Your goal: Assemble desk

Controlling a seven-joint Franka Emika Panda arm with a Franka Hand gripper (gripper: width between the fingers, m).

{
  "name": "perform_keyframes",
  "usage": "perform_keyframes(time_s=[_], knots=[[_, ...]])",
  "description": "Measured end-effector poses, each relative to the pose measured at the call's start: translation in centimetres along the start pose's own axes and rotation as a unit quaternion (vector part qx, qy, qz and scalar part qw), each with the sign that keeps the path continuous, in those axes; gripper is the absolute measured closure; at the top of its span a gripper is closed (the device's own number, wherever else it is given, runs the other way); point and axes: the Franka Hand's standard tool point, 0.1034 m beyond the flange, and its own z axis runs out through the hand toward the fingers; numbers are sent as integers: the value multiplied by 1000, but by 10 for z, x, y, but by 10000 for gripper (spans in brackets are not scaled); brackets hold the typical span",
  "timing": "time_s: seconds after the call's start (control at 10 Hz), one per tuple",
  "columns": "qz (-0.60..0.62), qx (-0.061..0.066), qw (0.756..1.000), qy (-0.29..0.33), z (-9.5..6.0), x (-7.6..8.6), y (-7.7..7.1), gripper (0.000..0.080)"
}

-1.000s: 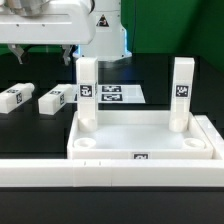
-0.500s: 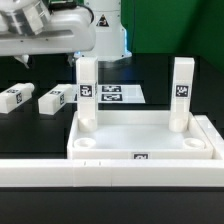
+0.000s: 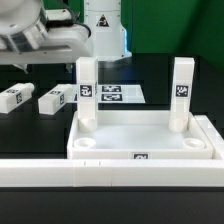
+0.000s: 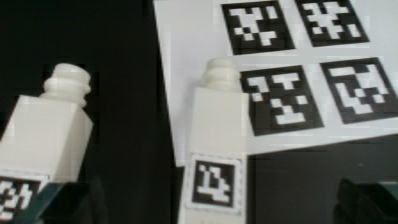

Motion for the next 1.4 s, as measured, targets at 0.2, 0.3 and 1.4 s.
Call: perform_keyframes(time_s=[0.2,0.3,1.4], knots=[[3,-5,1000,-6,18,5,8,151],[3,-4,1000,-7,18,6,9,151],[1,-7,1000,-25,16,18,16,151]])
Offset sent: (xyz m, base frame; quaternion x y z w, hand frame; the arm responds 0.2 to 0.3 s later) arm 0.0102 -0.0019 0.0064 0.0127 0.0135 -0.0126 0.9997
